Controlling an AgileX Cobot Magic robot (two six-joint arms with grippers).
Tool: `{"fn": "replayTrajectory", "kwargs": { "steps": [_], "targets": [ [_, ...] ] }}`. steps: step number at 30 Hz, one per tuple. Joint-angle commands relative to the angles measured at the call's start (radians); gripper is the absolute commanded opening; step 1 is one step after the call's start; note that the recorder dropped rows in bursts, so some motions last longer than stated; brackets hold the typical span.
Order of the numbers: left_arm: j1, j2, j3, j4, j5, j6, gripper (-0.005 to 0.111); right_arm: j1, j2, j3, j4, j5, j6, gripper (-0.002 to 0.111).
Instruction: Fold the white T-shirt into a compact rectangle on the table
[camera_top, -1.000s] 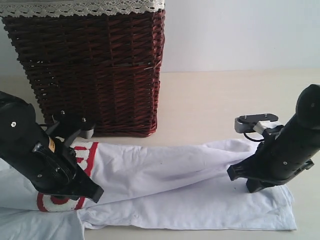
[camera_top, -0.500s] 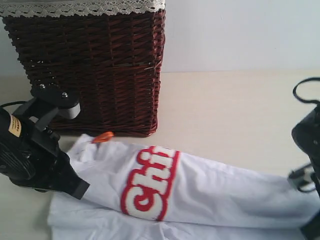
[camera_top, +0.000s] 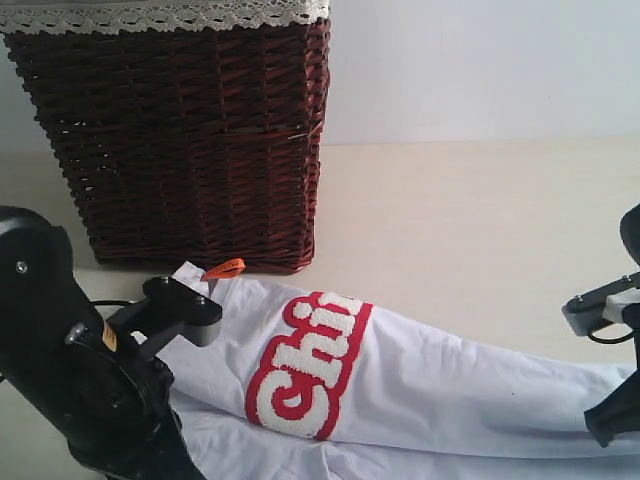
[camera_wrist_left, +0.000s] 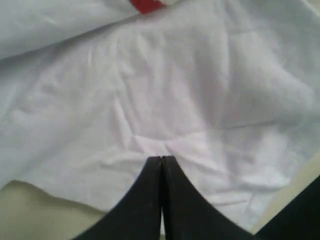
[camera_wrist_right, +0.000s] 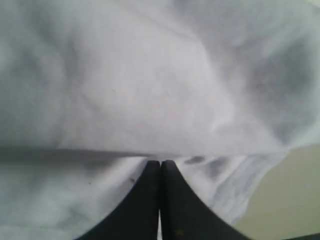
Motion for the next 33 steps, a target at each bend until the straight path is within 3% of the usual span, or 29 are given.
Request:
{"fn": "replayTrajectory", "kwargs": {
  "steps": [1,5,9,14,18,25,33],
  "targets": [
    [-0.012,0.068,0.001,-0.009,-0.07,0.011,0.0,-0.002,-0.082,-0.008,-0.013,-0.004,-0.03,0.0],
    [-0.012,0.144,0.022,-0.013,-0.139,0.011,0.0,-0.002,-0.236,-0.008,0.215,-0.119,-0.256,0.0],
    [-0.019,0.172,0.044,-0.013,-0.12,-0.003,0.0,-0.002,-0.3,-0.008,0.255,-0.148,-0.291,0.0],
    [-0.151,0.169,0.101,0.019,-0.066,-0.065,0.0,-0.002,-0.339,-0.008,0.278,-0.163,-0.299,0.0],
    [-0.182,0.154,0.127,0.024,-0.052,-0.101,0.0,-0.002,-0.339,-0.008,0.283,-0.163,-0.299,0.0],
    [-0.188,0.044,0.195,0.041,0.026,-0.159,0.0,-0.002,-0.339,-0.008,0.339,-0.163,-0.339,0.0],
    [-0.188,-0.168,0.23,0.051,-0.047,-0.228,0.0,-0.002,-0.339,-0.008,0.36,-0.157,-0.358,0.0]
  ]
}}
